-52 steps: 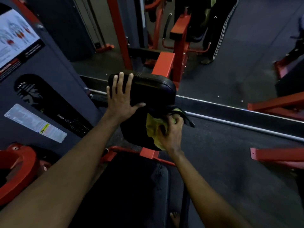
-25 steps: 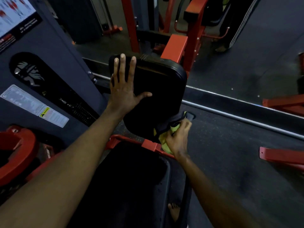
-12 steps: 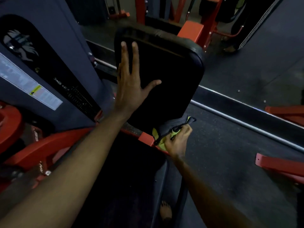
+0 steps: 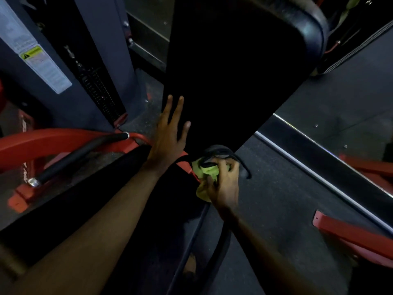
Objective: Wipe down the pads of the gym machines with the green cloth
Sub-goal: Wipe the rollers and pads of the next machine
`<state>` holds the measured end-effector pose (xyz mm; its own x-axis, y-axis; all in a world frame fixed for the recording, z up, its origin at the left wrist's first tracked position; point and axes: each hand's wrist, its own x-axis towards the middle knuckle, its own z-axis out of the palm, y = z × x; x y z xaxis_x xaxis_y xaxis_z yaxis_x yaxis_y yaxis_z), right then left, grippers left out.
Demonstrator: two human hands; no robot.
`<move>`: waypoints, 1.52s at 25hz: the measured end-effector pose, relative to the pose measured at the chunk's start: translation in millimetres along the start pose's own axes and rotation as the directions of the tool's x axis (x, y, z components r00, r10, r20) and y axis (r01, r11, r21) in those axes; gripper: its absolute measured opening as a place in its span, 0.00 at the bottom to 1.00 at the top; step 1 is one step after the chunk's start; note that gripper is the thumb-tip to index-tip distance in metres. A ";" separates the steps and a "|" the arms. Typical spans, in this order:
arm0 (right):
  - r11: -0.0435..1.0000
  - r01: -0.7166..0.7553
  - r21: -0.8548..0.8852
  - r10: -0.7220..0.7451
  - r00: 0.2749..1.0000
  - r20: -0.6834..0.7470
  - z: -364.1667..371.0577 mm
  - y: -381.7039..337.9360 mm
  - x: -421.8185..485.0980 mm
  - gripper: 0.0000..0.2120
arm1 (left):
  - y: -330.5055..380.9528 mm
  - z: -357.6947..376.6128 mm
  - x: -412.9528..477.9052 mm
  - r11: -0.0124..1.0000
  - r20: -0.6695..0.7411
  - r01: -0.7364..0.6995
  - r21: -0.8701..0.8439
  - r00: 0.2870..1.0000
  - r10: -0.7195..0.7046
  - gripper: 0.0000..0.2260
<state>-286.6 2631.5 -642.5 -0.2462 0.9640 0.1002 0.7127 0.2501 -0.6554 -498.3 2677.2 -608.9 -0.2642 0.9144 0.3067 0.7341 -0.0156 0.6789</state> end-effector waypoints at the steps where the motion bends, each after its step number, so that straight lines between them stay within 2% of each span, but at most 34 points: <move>1: 0.998 0.040 -0.051 -0.041 0.999 -0.003 -3.6 -7.4 1.7 0.26 | -14.0 -2.8 -8.0 1.000 0.021 -0.007 0.015 1.000 0.007 0.26; 5: 0.950 0.234 -0.205 -0.259 0.960 -0.104 -24.3 -53.4 36.7 0.31 | -61.4 -10.8 -36.0 0.998 0.045 0.056 0.023 0.997 -0.057 0.25; 7: 0.855 0.365 -0.368 -0.430 0.896 -0.110 -32.6 -79.2 66.8 0.33 | -78.9 -10.3 -59.4 0.990 0.049 0.135 0.051 0.989 -0.137 0.25; 9: 0.700 0.437 -0.564 -0.520 0.854 0.016 -31.0 -89.9 93.2 0.36 | -97.0 -4.8 -85.5 0.971 0.076 0.211 0.109 0.973 -0.220 0.26; 11: 0.520 0.488 -0.701 -0.525 0.830 0.188 -19.0 -77.5 103.5 0.37 | -114.5 6.2 -107.0 0.932 0.166 0.293 0.214 0.929 -0.330 0.30; 14: 0.236 0.609 -0.758 -0.453 0.759 0.468 6.9 -45.2 91.6 0.36 | -139.0 22.6 -134.2 0.842 0.255 0.372 0.390 0.836 -0.487 0.34; 15: 0.190 0.647 -0.738 -0.406 0.736 0.541 15.8 -35.8 87.2 0.35 | -146.7 25.9 -143.9 0.808 0.277 0.395 0.437 0.796 -0.538 0.35; 17: 0.181 0.713 -0.677 -0.343 0.691 0.636 29.2 -23.9 85.2 0.33 | -160.8 28.9 -162.3 0.779 0.370 0.382 0.498 0.719 -0.589 0.37; 18: 0.164 0.728 -0.666 -0.353 0.673 0.650 32.8 -22.8 88.7 0.33 | -164.6 29.1 -169.1 0.780 0.382 0.361 0.511 0.717 -0.583 0.38; 22: 0.075 0.761 -0.644 -0.482 0.593 0.645 49.1 -39.4 114.5 0.30 | -161.6 32.7 -178.8 0.760 0.289 0.312 0.570 0.790 -0.541 0.37; 25: 0.087 0.731 -0.677 -0.517 0.614 0.597 62.4 -50.8 126.2 0.26 | -157.1 39.3 -183.3 0.741 0.193 0.278 0.612 0.856 -0.480 0.36; 28: 0.010 0.817 -0.576 -0.458 0.516 0.724 54.1 -21.1 110.7 0.24 | -155.9 35.9 -184.1 0.752 0.169 0.269 0.601 0.878 -0.449 0.34; 31: 0.016 0.858 -0.513 -0.422 0.471 0.774 22.3 3.2 97.5 0.27 | -155.3 36.2 -183.6 0.758 0.134 0.292 0.583 0.886 -0.444 0.32; 33: -0.063 0.858 -0.510 -0.435 0.437 0.787 18.3 -1.2 98.1 0.27 | -154.7 37.5 -184.3 0.756 0.141 0.298 0.582 0.879 -0.455 0.32; 35: -0.138 0.857 -0.497 -0.374 0.420 0.827 35.7 -12.3 105.6 0.31 | -154.1 37.3 -184.4 0.754 0.144 0.294 0.588 0.879 -0.454 0.33; 38: -0.179 0.870 -0.459 -0.286 0.400 0.871 65.9 -24.4 112.8 0.39 | -154.7 35.3 -184.8 0.753 0.136 0.291 0.591 0.884 -0.448 0.33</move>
<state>-375.1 2728.2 -664.6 -0.8741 0.2359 -0.4247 -0.0407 0.8356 0.5479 -541.0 2524.9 -794.1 -0.4771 0.8701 -0.1239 0.8453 0.4929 0.2063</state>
